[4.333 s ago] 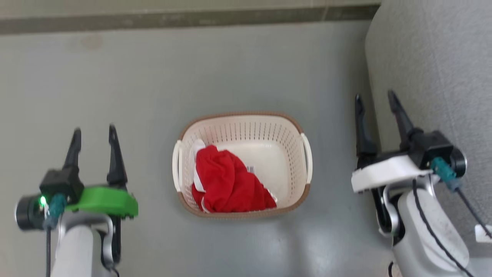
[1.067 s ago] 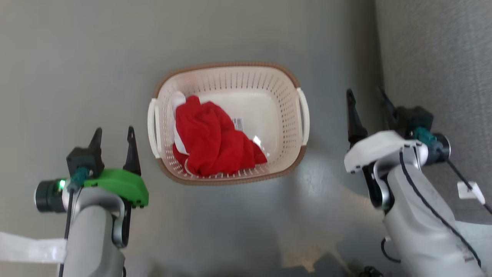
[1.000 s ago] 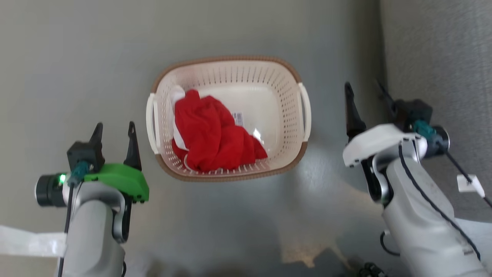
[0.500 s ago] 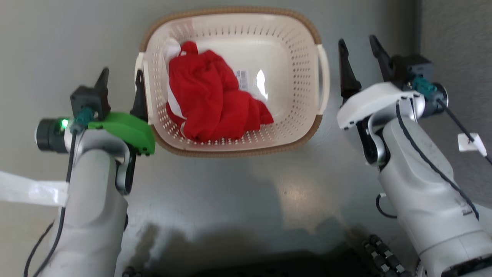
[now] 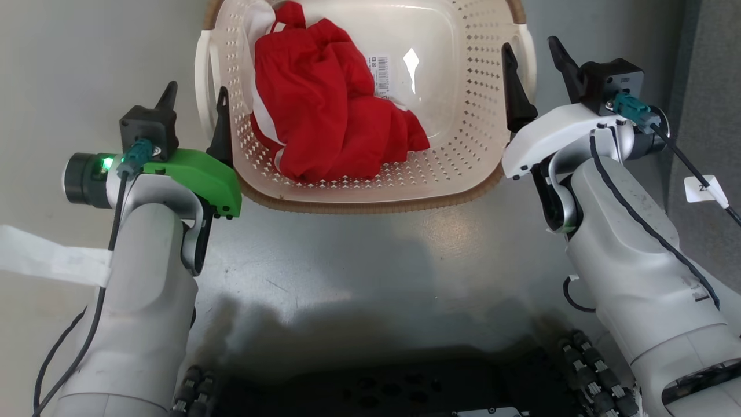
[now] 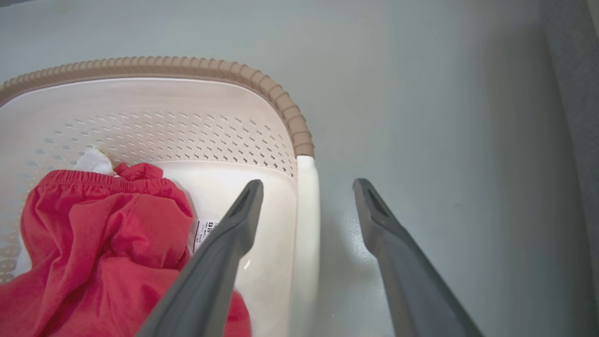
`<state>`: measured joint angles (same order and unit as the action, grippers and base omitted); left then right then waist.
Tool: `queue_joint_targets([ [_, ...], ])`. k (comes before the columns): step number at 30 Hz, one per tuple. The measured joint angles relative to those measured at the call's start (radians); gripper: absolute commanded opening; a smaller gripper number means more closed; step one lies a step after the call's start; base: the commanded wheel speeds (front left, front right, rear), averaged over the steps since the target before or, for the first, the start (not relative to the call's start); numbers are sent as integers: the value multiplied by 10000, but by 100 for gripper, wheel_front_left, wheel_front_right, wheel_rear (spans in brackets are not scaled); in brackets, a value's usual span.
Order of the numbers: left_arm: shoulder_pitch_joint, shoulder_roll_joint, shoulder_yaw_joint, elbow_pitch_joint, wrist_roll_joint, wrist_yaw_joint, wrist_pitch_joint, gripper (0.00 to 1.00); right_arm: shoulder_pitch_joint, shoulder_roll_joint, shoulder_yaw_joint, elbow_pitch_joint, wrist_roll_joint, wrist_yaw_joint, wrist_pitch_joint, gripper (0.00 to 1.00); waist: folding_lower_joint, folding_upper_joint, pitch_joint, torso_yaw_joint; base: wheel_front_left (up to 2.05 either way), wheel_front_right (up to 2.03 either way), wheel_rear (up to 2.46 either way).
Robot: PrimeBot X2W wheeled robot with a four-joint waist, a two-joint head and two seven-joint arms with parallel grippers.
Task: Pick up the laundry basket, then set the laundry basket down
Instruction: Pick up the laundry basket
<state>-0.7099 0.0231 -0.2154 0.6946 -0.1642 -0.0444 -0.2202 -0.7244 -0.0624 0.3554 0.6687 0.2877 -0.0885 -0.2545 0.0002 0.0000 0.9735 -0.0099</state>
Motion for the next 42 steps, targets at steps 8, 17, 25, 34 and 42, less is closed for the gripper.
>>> queue_joint_targets([
  [8,-289,-4,-205,663,-151,-82,-69,100,-65,-6,345,750,326,2,0,100,-1,0,136,40,0,0,0],
  [17,-704,-8,-470,1135,-307,-82,-194,100,-357,-6,790,1137,738,4,0,100,-1,0,230,17,0,0,0],
  [25,-989,-12,-729,1570,-660,-82,-205,22,-722,-8,1080,1342,926,2,0,13,-2,0,272,-3,0,0,0],
  [34,-1173,-100,-1135,1898,-1032,-86,-286,0,-936,27,1348,1774,1281,-15,-48,0,-2,0,212,-21,0,0,0],
  [42,-1194,-104,-1390,2355,-1406,-67,-286,0,-951,38,1595,2125,1570,-27,-42,0,-1,0,-241,-53,0,0,0],
])
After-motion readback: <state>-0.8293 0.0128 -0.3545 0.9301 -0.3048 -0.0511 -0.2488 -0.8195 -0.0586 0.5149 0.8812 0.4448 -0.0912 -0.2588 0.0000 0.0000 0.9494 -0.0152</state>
